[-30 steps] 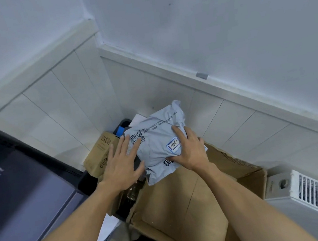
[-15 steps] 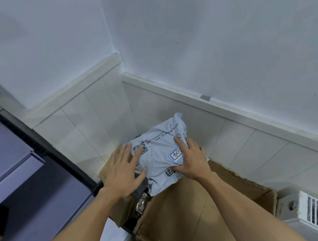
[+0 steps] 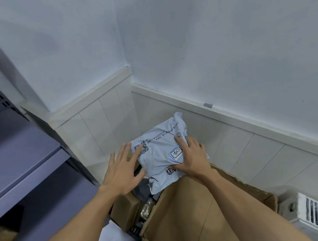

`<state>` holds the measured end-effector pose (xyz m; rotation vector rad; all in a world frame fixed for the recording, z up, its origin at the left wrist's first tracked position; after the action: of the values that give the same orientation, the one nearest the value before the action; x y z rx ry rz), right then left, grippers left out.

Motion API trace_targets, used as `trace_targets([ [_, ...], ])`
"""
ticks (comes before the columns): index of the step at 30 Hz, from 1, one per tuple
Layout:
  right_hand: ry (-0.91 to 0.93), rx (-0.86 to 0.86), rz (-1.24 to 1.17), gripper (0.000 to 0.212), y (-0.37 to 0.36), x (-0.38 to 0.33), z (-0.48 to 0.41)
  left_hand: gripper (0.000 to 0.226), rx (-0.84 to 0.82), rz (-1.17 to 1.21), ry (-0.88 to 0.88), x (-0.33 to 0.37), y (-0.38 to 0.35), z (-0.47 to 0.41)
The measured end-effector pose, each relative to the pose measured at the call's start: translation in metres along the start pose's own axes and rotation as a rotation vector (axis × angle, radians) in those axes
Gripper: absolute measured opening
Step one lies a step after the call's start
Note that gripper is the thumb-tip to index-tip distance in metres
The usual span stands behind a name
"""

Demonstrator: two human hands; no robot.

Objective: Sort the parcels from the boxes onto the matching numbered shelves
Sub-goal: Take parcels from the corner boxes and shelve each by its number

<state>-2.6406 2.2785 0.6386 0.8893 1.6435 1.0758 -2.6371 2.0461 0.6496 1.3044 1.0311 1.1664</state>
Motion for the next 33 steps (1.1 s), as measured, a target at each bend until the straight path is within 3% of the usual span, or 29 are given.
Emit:
trace_targets([
  [16,0.011,0.031,0.079,0.114,0.033,-0.094,0.057,0.083,0.004,0.063,-0.032,-0.053,0.022,0.090],
  [33,0.136,0.043,0.086,0.114,0.063,-0.094,0.075,0.079,0.086,0.040,0.046,-0.024,0.046,0.128],
])
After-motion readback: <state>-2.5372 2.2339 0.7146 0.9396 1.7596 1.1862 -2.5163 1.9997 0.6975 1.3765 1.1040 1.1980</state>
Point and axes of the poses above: each hand's wrist, its own z-axis away from the middle knuckle, its own y-axis out of the back of the hand, x = y × z, the point moved 8 cm from there along -z, towards the middle knuckle, and after that the axes turned 13 degrees about y, right-handed, at the moved point
